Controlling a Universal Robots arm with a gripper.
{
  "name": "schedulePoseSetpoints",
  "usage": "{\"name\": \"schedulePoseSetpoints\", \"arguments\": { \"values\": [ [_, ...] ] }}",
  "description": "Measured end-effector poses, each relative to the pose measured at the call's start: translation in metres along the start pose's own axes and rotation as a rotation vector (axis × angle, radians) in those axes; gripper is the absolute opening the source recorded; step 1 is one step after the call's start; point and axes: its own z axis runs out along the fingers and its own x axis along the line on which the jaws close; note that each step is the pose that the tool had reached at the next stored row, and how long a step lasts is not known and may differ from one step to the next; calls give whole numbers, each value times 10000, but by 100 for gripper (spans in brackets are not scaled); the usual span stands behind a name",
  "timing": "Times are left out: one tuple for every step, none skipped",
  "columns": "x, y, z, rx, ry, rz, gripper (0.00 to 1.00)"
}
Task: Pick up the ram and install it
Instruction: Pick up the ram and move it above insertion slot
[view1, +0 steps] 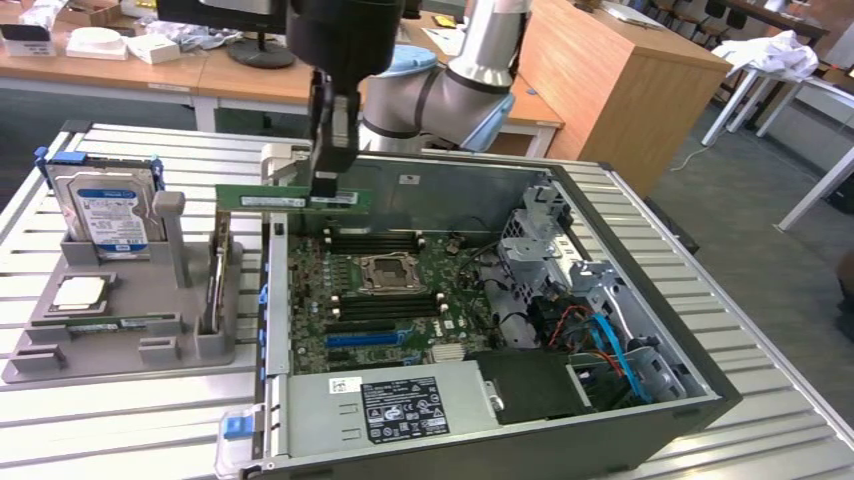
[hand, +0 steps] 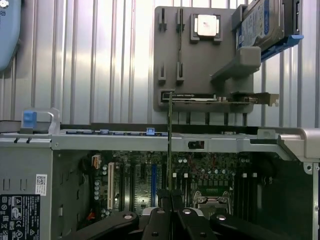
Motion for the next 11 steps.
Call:
{"name": "schedulePoseSetpoints", "arguments": {
  "values": [
    [0, -27, -1, 0, 0, -1, 11],
    [0, -51, -1, 1, 0, -2, 11],
    [0, -76, -3, 0, 1, -2, 11],
    [0, -107, -4, 0, 0, 0, 11],
    [0, -140, -4, 0, 1, 0, 11],
    [0, -176, -6, -1, 1, 0, 11],
    [1, -210, -6, 0, 1, -2, 11],
    [1, -243, -7, 0, 1, -2, 11],
    [1, -276, -8, 0, 1, 0, 11],
    [1, -310, -9, 0, 1, 0, 11],
    [1, -343, -10, 0, 0, 0, 11]
  ]
}}
